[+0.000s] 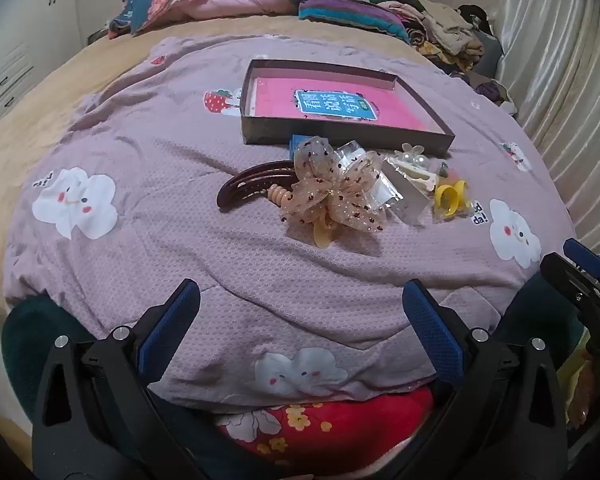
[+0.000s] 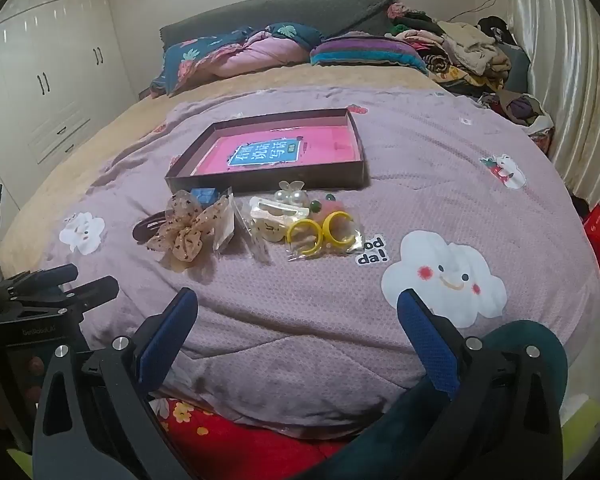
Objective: Organize jewelry
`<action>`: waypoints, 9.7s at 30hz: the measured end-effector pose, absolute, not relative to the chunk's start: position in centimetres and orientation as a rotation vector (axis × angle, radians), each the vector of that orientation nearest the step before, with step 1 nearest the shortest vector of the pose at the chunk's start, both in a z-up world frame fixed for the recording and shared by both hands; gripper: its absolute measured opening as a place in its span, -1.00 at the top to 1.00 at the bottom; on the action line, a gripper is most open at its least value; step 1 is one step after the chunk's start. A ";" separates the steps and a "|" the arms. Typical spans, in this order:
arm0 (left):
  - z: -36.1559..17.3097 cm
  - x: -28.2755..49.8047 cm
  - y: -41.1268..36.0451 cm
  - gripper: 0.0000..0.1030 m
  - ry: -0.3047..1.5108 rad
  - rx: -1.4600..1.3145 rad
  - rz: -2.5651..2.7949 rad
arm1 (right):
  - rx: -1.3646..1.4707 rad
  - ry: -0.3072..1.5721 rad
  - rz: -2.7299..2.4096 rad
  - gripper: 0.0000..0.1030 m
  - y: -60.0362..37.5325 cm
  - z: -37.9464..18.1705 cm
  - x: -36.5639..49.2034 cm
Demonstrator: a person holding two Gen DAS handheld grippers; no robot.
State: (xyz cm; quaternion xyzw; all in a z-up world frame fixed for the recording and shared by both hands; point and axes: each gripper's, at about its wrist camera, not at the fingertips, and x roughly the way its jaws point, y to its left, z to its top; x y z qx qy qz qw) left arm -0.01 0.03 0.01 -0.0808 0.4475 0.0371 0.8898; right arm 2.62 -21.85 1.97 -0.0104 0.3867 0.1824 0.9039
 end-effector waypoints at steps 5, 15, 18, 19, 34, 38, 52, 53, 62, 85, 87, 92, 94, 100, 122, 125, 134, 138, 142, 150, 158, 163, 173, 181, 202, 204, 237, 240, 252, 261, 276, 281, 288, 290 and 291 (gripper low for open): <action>0.0 0.1 0.1 -0.84 0.933 -0.170 0.080 | -0.022 0.798 0.377 -0.92 -21.8 2.0 2.6; 0.7 0.3 -0.1 -0.84 0.925 -0.165 0.080 | -0.020 0.800 0.374 -0.92 -21.8 2.1 2.6; 0.7 0.3 -0.2 -0.84 0.921 -0.166 0.082 | -0.023 0.799 0.377 -0.92 -21.8 2.2 2.6; 0.8 0.3 -0.1 -0.84 0.921 -0.166 0.081 | -0.023 0.799 0.376 -0.92 -21.8 2.2 2.6; 0.9 0.3 -0.1 -0.84 0.915 -0.166 0.079 | -0.021 0.798 0.377 -0.92 -21.8 2.3 2.5; 0.9 0.3 -0.1 -0.84 0.913 -0.167 0.079 | -0.021 0.795 0.377 -0.92 -21.9 2.3 2.4; 1.5 0.5 0.0 -0.84 0.911 -0.168 0.078 | -0.019 0.795 0.377 -0.92 -21.7 2.3 2.4; 1.5 0.6 0.0 -0.84 0.912 -0.168 0.077 | -0.019 0.794 0.378 -0.92 -21.8 2.3 2.5; 1.6 0.6 0.0 -0.84 0.909 -0.169 0.078 | -0.016 0.794 0.379 -0.92 -22.1 2.4 2.7; -0.7 5.8 1.7 -0.84 0.950 -0.233 -0.039 | -0.011 0.806 0.370 -0.92 -24.0 1.8 7.2; -1.1 6.8 1.5 -0.84 0.953 -0.216 -0.062 | -0.018 0.809 0.363 -0.92 -24.1 1.6 8.1; -1.9 9.2 1.3 -0.79 0.972 -0.201 -0.109 | -0.021 0.819 0.353 -0.92 -24.5 1.0 9.8; -2.3 10.2 1.7 -0.64 0.981 -0.216 -0.103 | -0.016 0.836 0.358 -0.92 -24.5 0.5 10.7; -3.0 12.5 2.1 -0.29 1.000 -0.224 -0.116 | -0.036 0.892 0.366 -0.92 -24.0 -1.2 12.6; -2.1 13.0 3.5 0.92 0.951 -0.286 -0.148 | -0.059 1.044 0.441 -0.92 -19.4 -6.4 17.8; -1.4 13.2 4.0 0.92 0.932 -0.292 -0.141 | -0.064 1.041 0.433 -0.70 -19.4 -6.6 18.0; 0.6 14.0 4.8 0.92 0.890 -0.289 -0.130 | 0.004 0.999 0.415 -0.55 -21.9 -6.1 17.3; 1.6 14.7 5.1 0.92 0.873 -0.288 -0.129 | 0.059 0.975 0.391 -0.55 -23.7 -4.9 16.9; 2.6 15.6 5.4 0.92 0.853 -0.282 -0.127 | 0.066 0.908 0.367 -0.55 -25.3 -2.7 16.7; 4.5 18.3 5.9 0.92 0.809 -0.263 -0.104 | 0.029 0.800 0.341 -0.55 -26.3 1.4 18.2; 5.2 21.6 6.9 0.92 0.795 -0.248 -0.055 | -0.001 0.722 0.393 -0.55 -24.5 4.5 21.7; 4.3 23.8 7.4 0.92 0.817 -0.239 -0.029 | -0.025 0.700 0.434 -0.55 -22.1 5.3 24.3; 1.8 27.1 7.8 0.92 0.861 -0.236 0.007 | -0.042 0.732 0.515 -0.55 -16.6 4.1 29.0; 0.1 28.4 8.0 0.89 0.895 -0.229 0.031 | -0.069 0.796 0.518 -0.56 -15.4 0.3 30.3; 2.8 23.7 7.0 -0.68 0.820 -0.242 0.122 | -0.114 0.849 0.492 -0.88 -15.6 -2.7 30.4; 3.3 23.0 7.0 -0.77 0.810 -0.252 0.130 | -0.107 0.835 0.492 -0.88 -15.8 -2.2 30.1; 10.5 11.9 6.3 -0.81 0.637 -0.268 0.111 | -0.078 0.516 0.442 -0.92 -20.1 8.7 17.8; 10.8 11.0 6.3 -0.81 0.625 -0.257 0.103 | -0.068 0.517 0.454 -0.92 -20.2 9.0 16.7; 10.7 8.1 6.6 -0.81 0.613 -0.251 0.082 | -0.088 0.538 0.486 -0.92 -19.8 9.0 13.2; 9.5 6.2 7.1 -0.81 0.643 -0.263 0.097 | -0.081 0.575 0.514 -0.92 -20.1 8.0 11.7; 5.5 4.4 5.9 -0.81 0.742 -0.234 0.069 | -0.111 0.650 0.513 -0.92 -21.0 5.1 9.7; 3.9 3.9 6.3 -0.81 0.778 -0.247 0.069 | -0.109 0.689 0.520 -0.92 -20.9 3.8 9.7; 1.1 4.4 7.3 -0.81 0.838 -0.255 0.104 | -0.124 0.761 0.553 -0.91 -19.4 1.5 10.3; 0.3 4.7 7.5 -0.81 0.854 -0.254 0.114 | -0.142 0.787 0.563 -0.91 -18.6 0.3 10.5; -0.2 4.8 7.6 -0.81 0.864 -0.252 0.116 | -0.151 0.802 0.567 -0.90 -18.2 -0.2 10.6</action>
